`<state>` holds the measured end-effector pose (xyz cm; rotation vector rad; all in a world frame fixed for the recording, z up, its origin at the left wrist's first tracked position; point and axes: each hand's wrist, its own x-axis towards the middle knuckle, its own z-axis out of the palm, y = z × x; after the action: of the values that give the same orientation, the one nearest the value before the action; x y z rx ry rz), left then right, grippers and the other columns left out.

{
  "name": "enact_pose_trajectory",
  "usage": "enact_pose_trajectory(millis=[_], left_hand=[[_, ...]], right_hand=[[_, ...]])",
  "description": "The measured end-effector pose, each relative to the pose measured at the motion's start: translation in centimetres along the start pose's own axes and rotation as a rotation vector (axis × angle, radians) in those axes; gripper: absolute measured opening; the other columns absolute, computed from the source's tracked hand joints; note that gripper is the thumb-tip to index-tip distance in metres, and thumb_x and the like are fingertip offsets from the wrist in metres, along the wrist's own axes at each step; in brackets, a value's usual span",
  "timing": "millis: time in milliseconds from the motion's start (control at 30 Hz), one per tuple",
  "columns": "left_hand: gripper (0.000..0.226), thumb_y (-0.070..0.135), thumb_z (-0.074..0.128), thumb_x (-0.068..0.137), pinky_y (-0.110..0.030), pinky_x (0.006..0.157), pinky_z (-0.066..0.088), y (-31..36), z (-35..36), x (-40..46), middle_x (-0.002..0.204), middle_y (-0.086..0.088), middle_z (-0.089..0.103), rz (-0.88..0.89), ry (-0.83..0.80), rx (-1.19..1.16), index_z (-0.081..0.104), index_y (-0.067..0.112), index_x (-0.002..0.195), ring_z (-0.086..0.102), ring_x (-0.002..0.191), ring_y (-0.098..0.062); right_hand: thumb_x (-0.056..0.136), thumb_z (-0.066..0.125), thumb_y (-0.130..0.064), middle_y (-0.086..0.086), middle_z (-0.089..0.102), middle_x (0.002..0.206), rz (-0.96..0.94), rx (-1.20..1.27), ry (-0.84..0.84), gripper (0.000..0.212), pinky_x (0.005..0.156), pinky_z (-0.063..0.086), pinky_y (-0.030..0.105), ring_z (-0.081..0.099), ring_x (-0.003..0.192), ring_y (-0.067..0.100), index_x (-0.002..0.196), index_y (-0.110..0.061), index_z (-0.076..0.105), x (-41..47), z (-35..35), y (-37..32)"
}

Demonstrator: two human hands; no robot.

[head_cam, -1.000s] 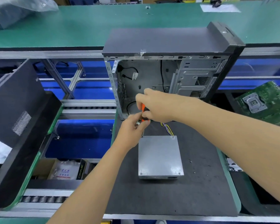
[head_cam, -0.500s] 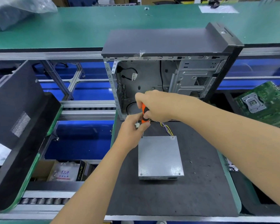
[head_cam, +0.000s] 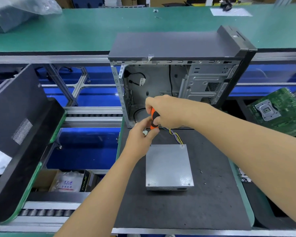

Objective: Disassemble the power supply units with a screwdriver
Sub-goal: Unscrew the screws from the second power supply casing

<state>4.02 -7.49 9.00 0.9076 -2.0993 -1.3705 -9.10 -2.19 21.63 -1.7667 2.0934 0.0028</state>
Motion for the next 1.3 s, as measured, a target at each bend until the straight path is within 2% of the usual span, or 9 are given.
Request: enact_pose_trajectory(millis=[100,233,400,567,733,867,1033,1167,1300], left_hand=[[0.023,0.021,0.066,0.094,-0.023,0.081,0.046,0.0,0.3,0.1,0.103,0.011,0.065,0.019,0.037,0.026,0.059,0.041,0.105,0.057,0.098,-0.002],[0.031,0.026,0.079,0.084,-0.015,0.069,0.038,0.4,0.6,0.2,0.087,0.018,0.057,0.027,0.100,0.051,0.059,0.049,0.090,0.052,0.090,-0.003],[0.036,0.030,0.083,0.080,-0.017,0.071,0.039,0.4,0.8,0.0,0.099,0.008,0.060,-0.018,0.083,0.025,0.050,0.038,0.091,0.054,0.092,-0.004],[0.019,0.025,0.065,0.095,-0.020,0.072,0.040,-0.2,0.3,-0.1,0.103,0.008,0.061,0.023,0.012,0.061,0.060,0.031,0.113,0.053,0.082,-0.004],[0.023,0.027,0.079,0.084,-0.022,0.070,0.041,0.4,0.6,0.4,0.091,0.011,0.059,-0.007,0.082,0.047,0.062,0.041,0.089,0.054,0.089,-0.011],[0.037,0.028,0.084,0.077,-0.014,0.067,0.042,0.6,0.9,0.2,0.094,0.007,0.059,-0.046,0.125,-0.006,0.051,0.035,0.092,0.055,0.086,-0.007],[0.017,0.024,0.065,0.095,-0.013,0.066,0.040,-0.6,0.0,-0.5,0.097,0.010,0.060,0.002,0.050,0.028,0.063,0.033,0.108,0.054,0.077,-0.001],[0.020,0.025,0.071,0.091,-0.008,0.061,0.039,-0.3,-0.2,-0.1,0.089,0.006,0.060,-0.014,0.087,0.057,0.056,0.037,0.091,0.052,0.072,0.008],[0.031,0.030,0.082,0.081,-0.019,0.070,0.040,0.2,0.3,0.4,0.095,0.000,0.060,-0.059,0.100,0.045,0.052,0.032,0.086,0.055,0.085,-0.008]], right_hand=[[0.091,0.061,-0.020,-0.002,0.049,0.099,0.016,0.017,-0.039,0.030,0.060,0.040,0.033,0.049,0.083,0.017,0.113,-0.027,0.042,-0.2,-0.3,0.0],[0.091,0.047,-0.064,0.000,0.038,0.084,0.157,-0.166,0.027,0.044,0.054,0.036,0.033,0.047,0.077,0.026,0.100,-0.022,0.040,-0.3,-0.5,-1.0],[0.099,0.049,-0.036,0.008,0.048,0.093,0.122,-0.156,0.089,0.026,0.053,0.035,0.032,0.049,0.071,0.024,0.106,-0.011,0.051,0.2,0.5,-1.2],[0.092,0.059,-0.018,-0.003,0.042,0.107,-0.001,-0.011,0.017,0.020,0.070,0.037,0.035,0.039,0.106,0.025,0.107,-0.028,0.049,0.3,0.6,-0.8],[0.092,0.051,-0.059,0.002,0.039,0.090,0.123,-0.085,0.088,0.045,0.057,0.033,0.035,0.041,0.094,0.029,0.103,-0.017,0.040,0.4,0.5,-1.7],[0.098,0.046,-0.037,0.001,0.029,0.074,0.134,-0.243,0.186,0.025,0.057,0.032,0.036,0.044,0.082,0.031,0.099,-0.013,0.040,0.6,0.9,-2.4],[0.090,0.053,-0.018,0.003,0.047,0.103,0.008,-0.027,0.079,0.019,0.071,0.049,0.043,0.054,0.089,0.028,0.108,-0.019,0.046,0.6,0.9,-1.5],[0.093,0.052,-0.038,0.003,0.047,0.098,0.032,-0.073,0.062,0.022,0.063,0.042,0.037,0.050,0.087,0.026,0.105,-0.023,0.042,0.9,0.8,-1.5],[0.096,0.045,-0.057,0.001,0.032,0.075,0.171,-0.233,0.177,0.042,0.048,0.024,0.031,0.046,0.079,0.030,0.096,-0.015,0.043,1.0,0.4,-1.8]])
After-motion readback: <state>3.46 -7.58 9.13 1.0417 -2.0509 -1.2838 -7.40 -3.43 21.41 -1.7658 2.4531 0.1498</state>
